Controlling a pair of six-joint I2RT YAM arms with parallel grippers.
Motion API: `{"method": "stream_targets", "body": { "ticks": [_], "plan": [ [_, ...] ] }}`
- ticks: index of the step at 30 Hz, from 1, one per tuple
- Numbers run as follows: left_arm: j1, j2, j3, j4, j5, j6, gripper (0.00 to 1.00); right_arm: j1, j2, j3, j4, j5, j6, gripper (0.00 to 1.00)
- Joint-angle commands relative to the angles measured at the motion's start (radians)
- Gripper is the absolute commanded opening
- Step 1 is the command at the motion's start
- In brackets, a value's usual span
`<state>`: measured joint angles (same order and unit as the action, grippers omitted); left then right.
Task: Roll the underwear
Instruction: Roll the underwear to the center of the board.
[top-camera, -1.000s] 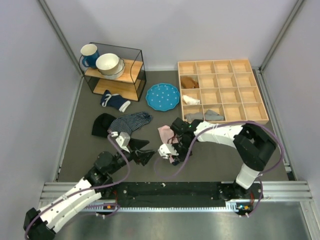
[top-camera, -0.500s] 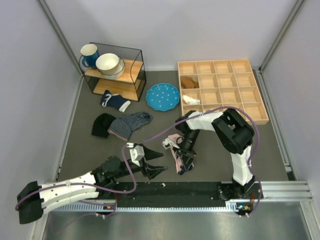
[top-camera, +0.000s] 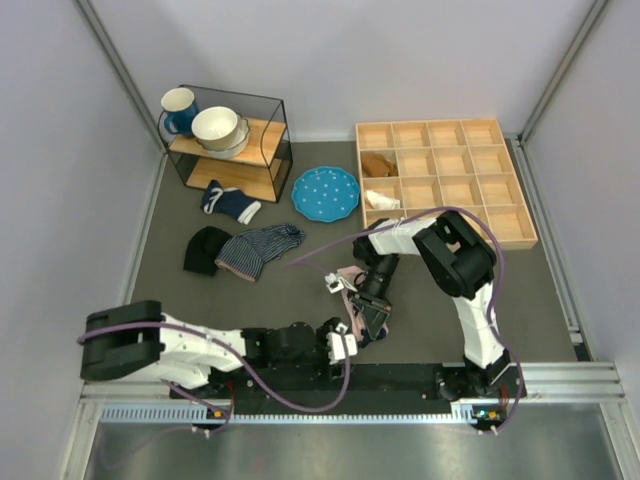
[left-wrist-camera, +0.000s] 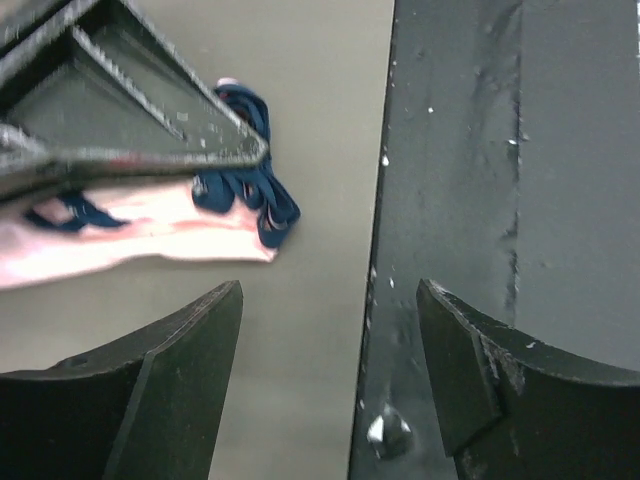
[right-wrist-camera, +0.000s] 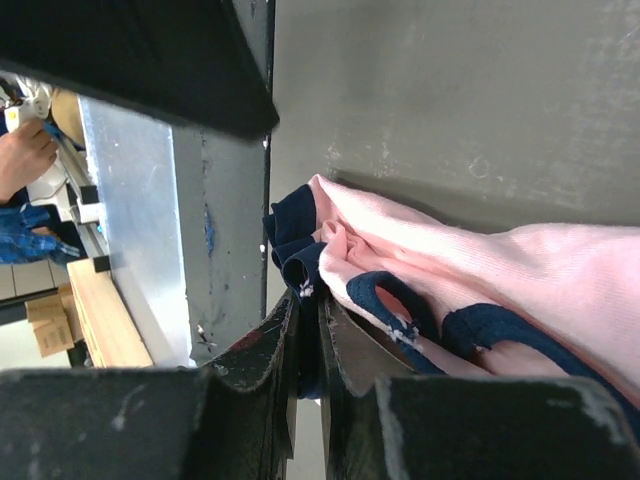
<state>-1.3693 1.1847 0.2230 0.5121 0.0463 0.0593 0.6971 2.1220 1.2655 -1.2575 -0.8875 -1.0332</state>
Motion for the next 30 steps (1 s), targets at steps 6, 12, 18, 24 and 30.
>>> {"method": "stream_targets", "body": {
  "ticks": [6,12,18,24,30],
  "plan": [
    [-0.085,0.159,0.13,0.083,-0.204,0.215,0.78,-0.002,0.004,0.029,-0.023,-0.022,-0.004,0.1],
    [-0.088,0.222,0.165,0.089,-0.203,0.27,0.79,-0.004,0.007,0.032,-0.025,-0.016,-0.004,0.1],
    [-0.088,0.311,0.206,0.118,-0.236,0.301,0.79,-0.002,0.009,0.028,-0.023,-0.013,-0.004,0.1],
    [-0.086,0.358,0.234,0.118,-0.289,0.301,0.76,-0.002,0.009,0.026,-0.023,-0.013,-0.007,0.11],
    [-0.073,0.378,0.246,0.085,-0.286,0.269,0.64,-0.002,0.009,0.026,-0.023,-0.014,-0.005,0.11]
  ]
}}
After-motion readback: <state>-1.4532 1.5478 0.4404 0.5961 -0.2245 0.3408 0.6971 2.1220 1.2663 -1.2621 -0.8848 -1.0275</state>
